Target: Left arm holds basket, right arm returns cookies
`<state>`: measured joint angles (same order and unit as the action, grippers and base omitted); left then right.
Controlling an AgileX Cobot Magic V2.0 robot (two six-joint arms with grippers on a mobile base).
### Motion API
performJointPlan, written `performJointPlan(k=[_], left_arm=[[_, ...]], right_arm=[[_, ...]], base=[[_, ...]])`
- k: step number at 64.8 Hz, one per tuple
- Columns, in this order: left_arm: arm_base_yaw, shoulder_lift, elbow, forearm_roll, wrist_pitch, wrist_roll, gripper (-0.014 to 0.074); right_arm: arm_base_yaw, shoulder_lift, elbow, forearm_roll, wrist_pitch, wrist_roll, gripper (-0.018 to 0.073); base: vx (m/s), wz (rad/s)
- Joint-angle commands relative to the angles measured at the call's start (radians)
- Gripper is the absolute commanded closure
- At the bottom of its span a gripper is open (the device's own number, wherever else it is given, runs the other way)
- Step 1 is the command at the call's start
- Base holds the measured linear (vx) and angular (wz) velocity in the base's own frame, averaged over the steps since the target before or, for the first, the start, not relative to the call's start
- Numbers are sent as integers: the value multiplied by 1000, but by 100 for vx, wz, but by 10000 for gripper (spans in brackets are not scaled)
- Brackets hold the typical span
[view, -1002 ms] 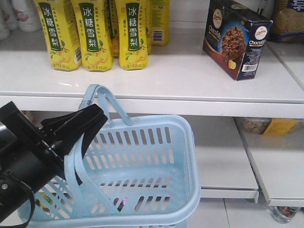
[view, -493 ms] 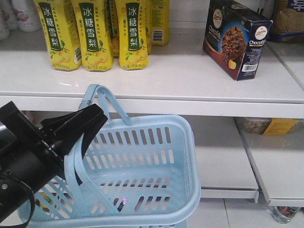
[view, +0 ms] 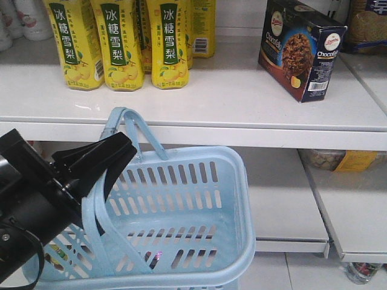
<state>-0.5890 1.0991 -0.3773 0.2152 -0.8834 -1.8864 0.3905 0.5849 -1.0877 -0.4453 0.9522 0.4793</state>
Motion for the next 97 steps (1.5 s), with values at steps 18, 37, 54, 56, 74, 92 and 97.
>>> performJointPlan(k=[18,37,54,56,74,92,97], left_arm=[[12,-22,-34,-84,-82,34,596],[12,-191,-34,-65,193,-42,596],[41,-313,-34,-31,386,-50,596],[51,-328,-33,-23,389,-57,596],[175,-462,66,104,408,-214,596],[302,-584,229,105,411,-231,596],[334,-618,268,106,410,-229,596]], right_arm=[[-3,7,-28,-25,-61,-11,562],[-3,7,-28,-25,-61,-11,562],[-3,7,-28,-25,-61,-11,562],[-3,7,-28,-25,-61,-11,562],[-3,7,-28,-25,-61,-11,562],[-3,7,-28,-25,-61,-11,562],[-3,7,-28,-25,-61,-11,562]], base=[[0,0],[0,0],[0,0],[0,0],[0,0],[0,0],[0,0]])
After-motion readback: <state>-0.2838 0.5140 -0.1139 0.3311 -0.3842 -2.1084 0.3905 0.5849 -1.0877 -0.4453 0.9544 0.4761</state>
